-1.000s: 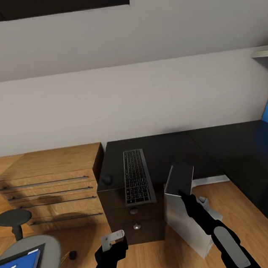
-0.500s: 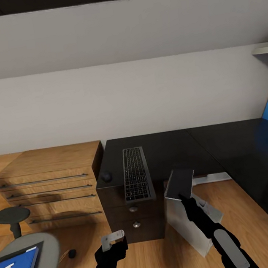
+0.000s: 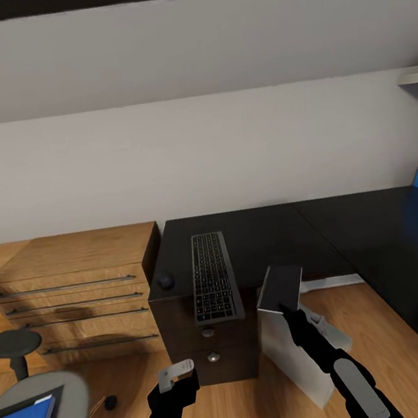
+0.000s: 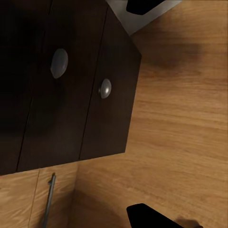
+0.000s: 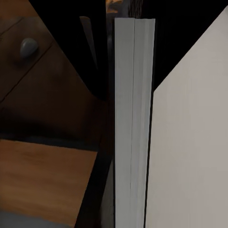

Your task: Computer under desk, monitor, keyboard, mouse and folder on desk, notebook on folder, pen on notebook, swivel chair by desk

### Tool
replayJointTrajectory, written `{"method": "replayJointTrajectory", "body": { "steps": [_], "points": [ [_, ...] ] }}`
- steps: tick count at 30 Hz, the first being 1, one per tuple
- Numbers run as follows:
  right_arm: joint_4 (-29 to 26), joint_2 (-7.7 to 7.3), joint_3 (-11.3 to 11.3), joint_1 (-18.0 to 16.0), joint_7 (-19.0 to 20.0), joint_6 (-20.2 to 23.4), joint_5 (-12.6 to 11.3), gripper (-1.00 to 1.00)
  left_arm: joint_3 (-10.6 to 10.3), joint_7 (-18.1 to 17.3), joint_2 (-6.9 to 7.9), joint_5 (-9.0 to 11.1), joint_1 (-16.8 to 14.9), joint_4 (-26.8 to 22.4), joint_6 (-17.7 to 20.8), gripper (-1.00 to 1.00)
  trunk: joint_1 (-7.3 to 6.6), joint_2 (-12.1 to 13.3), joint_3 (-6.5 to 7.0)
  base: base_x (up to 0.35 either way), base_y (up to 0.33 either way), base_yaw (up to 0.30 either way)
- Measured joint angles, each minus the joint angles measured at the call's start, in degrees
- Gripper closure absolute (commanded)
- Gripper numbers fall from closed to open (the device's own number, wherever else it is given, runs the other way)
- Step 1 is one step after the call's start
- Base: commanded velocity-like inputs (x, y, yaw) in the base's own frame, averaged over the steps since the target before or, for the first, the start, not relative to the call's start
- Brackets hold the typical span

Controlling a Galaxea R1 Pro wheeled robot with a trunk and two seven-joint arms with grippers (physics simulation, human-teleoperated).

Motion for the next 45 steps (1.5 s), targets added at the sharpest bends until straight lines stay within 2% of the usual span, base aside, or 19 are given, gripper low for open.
{"method": "replayJointTrajectory", "body": {
  "steps": [14,23,38,41,43,45],
  "points": [
    [-0.1,-0.05,-0.1,0.0,0.0,0.0,0.0,1.00,0.1,0.0,0.07,-0.1,0.0,0.1,-0.1,-1.00,0.01,0.0,0.00,0.117,0.000,0.000],
    [0.0,-0.62,-0.1,0.0,0.0,-0.1,0.1,1.00,0.1,0.0,0.07,-0.1,0.0,0.1,-0.1,-1.00,0.01,0.0,0.00,0.018,0.000,0.000],
    [-0.1,-0.67,-0.1,0.0,0.0,-0.2,0.1,1.00,0.4,0.1,0.12,-0.2,0.0,0.2,0.0,-1.00,0.01,0.0,0.00,0.030,0.000,0.000],
    [-0.1,-0.67,-0.1,0.0,0.0,-0.1,0.1,1.00,1.7,0.1,0.13,-0.2,0.0,0.2,0.0,-1.00,0.01,0.0,0.00,0.000,0.000,0.000],
    [-0.1,-0.73,-0.1,0.0,0.0,-0.1,0.1,1.00,4.9,0.1,0.10,-0.2,0.0,0.2,0.1,-1.00,0.01,0.0,0.00,0.000,0.000,0.000],
    [-0.1,-0.74,-0.1,0.0,0.0,-0.1,0.1,1.00,5.7,0.1,0.08,-0.2,0.0,0.1,0.1,-1.00,0.01,0.0,0.00,0.000,0.000,0.000]
  ]
}}
